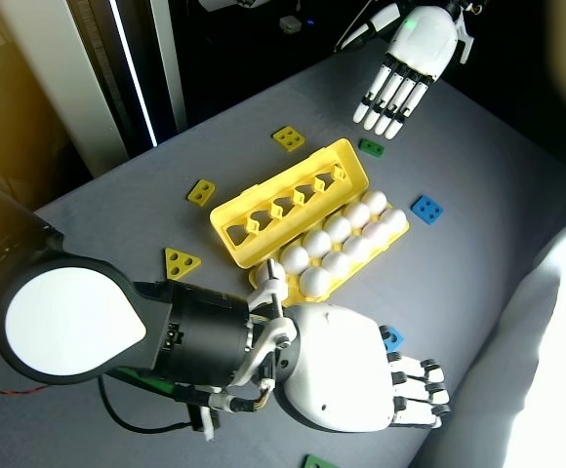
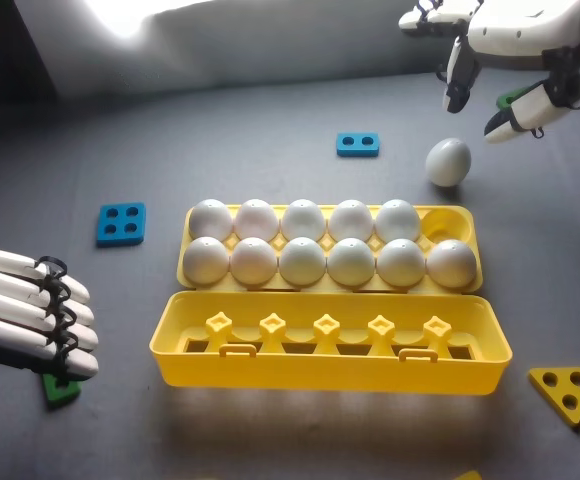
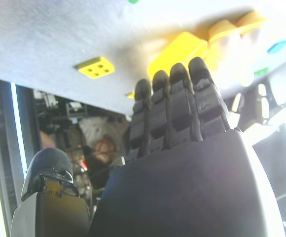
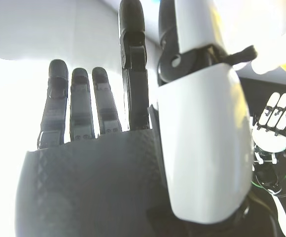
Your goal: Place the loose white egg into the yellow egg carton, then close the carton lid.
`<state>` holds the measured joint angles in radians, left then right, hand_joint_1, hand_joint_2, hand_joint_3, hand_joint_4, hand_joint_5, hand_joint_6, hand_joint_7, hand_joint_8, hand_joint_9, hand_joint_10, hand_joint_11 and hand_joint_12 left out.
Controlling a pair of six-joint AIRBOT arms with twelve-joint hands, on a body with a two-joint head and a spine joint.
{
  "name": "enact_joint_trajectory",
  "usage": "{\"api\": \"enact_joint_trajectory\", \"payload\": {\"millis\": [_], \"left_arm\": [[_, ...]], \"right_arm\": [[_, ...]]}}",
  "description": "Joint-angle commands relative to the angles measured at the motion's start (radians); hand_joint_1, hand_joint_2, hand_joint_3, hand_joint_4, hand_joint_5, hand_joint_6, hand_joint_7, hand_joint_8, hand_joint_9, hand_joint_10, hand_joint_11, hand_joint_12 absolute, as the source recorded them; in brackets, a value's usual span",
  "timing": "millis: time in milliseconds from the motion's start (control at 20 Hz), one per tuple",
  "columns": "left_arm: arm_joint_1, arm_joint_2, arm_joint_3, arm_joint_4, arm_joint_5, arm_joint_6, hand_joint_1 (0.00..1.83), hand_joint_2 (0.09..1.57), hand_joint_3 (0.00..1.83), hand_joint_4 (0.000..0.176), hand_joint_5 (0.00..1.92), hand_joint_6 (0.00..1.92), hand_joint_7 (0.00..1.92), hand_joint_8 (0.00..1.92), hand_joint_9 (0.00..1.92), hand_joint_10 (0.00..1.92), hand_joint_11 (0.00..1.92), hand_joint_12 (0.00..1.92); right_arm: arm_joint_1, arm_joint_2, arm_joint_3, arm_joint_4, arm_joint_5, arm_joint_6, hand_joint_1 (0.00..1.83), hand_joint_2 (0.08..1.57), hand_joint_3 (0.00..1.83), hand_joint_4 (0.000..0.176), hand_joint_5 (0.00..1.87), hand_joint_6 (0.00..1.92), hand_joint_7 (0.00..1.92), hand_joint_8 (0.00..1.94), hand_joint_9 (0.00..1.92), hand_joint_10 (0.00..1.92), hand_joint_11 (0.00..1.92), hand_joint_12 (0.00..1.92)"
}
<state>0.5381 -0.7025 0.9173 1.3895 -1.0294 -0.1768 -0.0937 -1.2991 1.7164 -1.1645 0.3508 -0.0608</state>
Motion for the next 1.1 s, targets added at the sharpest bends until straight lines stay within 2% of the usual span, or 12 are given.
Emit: {"api": "enact_joint_trajectory", "payload": {"millis": [0,500,650,750,1050], "left_arm": [[-0.008,0.011,0.01,-0.057,-0.049,-0.003,0.0,1.07,0.0,0.0,0.21,0.0,0.19,0.0,0.12,0.0,0.0,0.22],[-0.007,0.008,0.015,-0.057,-0.045,-0.002,0.0,1.06,0.0,0.0,0.22,0.0,0.2,0.0,0.13,0.0,0.0,0.22],[-0.007,0.008,0.015,-0.057,-0.044,-0.002,0.0,1.07,0.0,0.0,0.23,0.0,0.21,0.0,0.14,0.0,0.0,0.26],[-0.007,0.008,0.015,-0.056,-0.044,-0.002,0.0,1.06,0.0,0.0,0.22,0.0,0.2,0.0,0.13,0.0,0.0,0.24],[-0.005,0.01,0.016,-0.052,-0.044,-0.003,0.0,1.07,0.0,0.0,0.23,0.0,0.2,0.0,0.14,0.0,0.0,0.26]], "right_arm": [[0.013,0.012,0.009,0.033,0.042,-0.003,1.06,1.0,0.0,0.0,0.97,0.0,0.0,0.0,0.0,0.0,0.0,0.36],[-0.008,-0.034,0.031,0.033,0.045,-0.007,1.04,1.0,0.01,0.0,0.96,0.0,0.0,0.0,0.0,0.0,0.0,0.39],[-0.018,-0.035,0.031,0.033,0.045,-0.008,1.08,0.97,0.0,0.0,1.03,0.01,0.0,0.0,0.0,0.0,0.0,0.3],[-0.025,-0.035,0.031,0.033,0.048,-0.011,1.04,0.99,0.01,0.0,0.99,0.0,0.0,0.0,0.0,0.0,0.0,0.29],[-0.033,-0.04,0.031,0.037,0.063,-0.036,1.02,1.0,0.0,0.0,1.01,0.01,0.0,0.0,0.0,0.0,0.0,0.39]]}}
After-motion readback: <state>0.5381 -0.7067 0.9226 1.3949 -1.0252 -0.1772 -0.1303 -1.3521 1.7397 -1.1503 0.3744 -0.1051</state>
